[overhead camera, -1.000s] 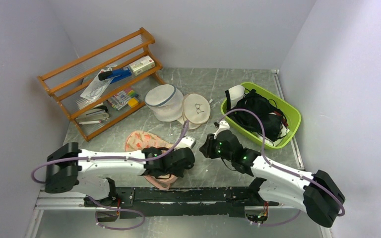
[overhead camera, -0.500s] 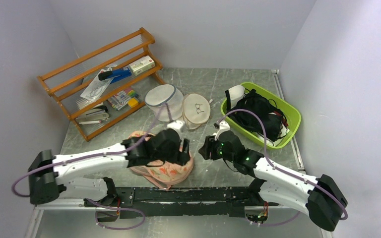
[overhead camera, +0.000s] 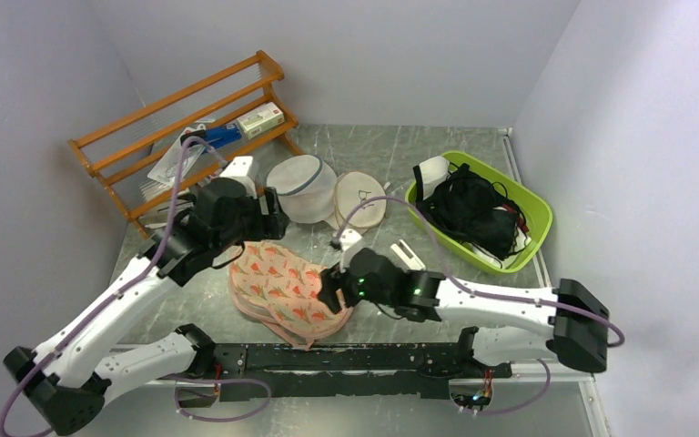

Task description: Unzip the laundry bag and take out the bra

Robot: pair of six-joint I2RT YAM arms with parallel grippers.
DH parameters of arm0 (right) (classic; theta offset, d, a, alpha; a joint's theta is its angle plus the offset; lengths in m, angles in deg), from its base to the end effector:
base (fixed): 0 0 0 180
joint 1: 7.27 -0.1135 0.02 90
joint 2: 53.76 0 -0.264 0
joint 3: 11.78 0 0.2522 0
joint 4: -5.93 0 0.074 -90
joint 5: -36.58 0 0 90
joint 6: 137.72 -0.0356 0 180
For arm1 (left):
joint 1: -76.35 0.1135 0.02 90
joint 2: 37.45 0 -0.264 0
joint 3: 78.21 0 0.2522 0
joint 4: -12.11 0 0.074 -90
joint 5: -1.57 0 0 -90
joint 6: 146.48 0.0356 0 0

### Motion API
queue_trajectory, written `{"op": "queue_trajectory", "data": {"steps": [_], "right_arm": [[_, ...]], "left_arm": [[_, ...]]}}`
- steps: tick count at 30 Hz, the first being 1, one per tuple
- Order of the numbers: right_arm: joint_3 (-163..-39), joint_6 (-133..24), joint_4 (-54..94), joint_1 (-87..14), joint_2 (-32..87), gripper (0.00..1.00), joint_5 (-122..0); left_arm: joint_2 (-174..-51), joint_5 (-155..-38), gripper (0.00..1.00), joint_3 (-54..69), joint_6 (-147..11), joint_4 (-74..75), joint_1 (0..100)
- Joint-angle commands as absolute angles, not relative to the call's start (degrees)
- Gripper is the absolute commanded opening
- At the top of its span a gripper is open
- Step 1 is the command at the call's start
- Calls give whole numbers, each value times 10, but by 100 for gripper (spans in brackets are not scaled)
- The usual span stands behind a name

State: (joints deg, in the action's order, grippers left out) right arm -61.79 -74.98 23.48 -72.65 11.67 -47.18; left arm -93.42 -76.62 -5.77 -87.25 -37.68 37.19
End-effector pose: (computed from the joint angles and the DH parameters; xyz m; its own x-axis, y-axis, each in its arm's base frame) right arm 0.1056 0.2212 0.2270 -0.5981 -0.2121 -0.7729 -0.6657 0.6684 0.3317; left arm 0.1636 -0.1238 0.3440 -0.6144 -0.1455 -0.7755 0.1993 0.9224 -0.3309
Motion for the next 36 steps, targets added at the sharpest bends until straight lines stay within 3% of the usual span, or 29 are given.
{"op": "queue_trajectory", "data": {"steps": [1, 10, 17, 25, 36], "right_arm": [[-695, -717, 289, -816, 195, 67, -342], [-869, -699, 344, -910, 401, 74, -262], [-932, -700, 337, -915, 478, 73, -242], [-977, -698, 343, -922, 540, 73, -231], [-969, -720, 338, -926, 548, 58, -174]], "left_arm": [[-881, -706, 85, -38, -840, -407, 385], [-767, -618, 84, -95, -805, -367, 385], [-690, -592, 85, -164, -793, -343, 385], [-701, -565, 82, -161, -793, -350, 385], [-694, -557, 82, -164, -799, -353, 385]]}}
